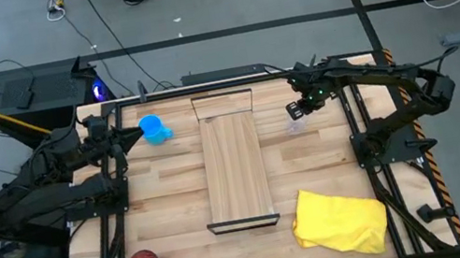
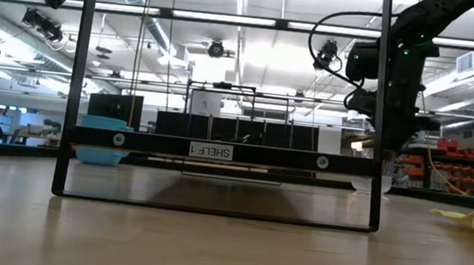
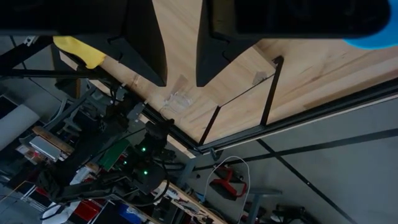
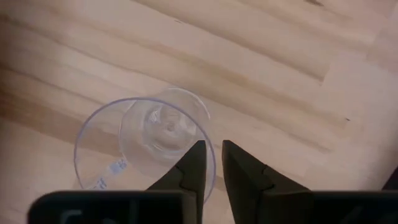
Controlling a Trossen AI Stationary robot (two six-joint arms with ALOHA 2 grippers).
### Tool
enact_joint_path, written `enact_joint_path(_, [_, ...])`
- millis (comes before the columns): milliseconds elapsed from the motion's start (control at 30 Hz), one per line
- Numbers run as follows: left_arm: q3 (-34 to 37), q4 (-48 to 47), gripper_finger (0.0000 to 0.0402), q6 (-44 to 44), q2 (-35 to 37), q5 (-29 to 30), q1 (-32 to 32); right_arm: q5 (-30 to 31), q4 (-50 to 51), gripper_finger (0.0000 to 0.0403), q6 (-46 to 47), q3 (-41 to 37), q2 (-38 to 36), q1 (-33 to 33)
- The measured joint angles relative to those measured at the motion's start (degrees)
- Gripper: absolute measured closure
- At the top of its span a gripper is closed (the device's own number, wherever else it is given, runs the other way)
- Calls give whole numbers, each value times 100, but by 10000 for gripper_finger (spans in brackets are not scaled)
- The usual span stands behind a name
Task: Stack small to large cups/mugs on shelf
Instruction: Put the transparent mug on the shelf
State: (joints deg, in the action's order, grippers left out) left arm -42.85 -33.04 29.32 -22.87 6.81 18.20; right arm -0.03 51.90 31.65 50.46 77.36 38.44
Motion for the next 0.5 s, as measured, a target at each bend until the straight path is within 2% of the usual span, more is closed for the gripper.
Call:
enact_joint_path(167, [0, 0, 312, -2, 0, 0, 0, 90, -2, 393, -93, 2, 0, 0])
enact_joint_path(500, [0, -2, 314, -48, 0, 0, 0, 215, -85, 398, -1055, 43, 0, 0])
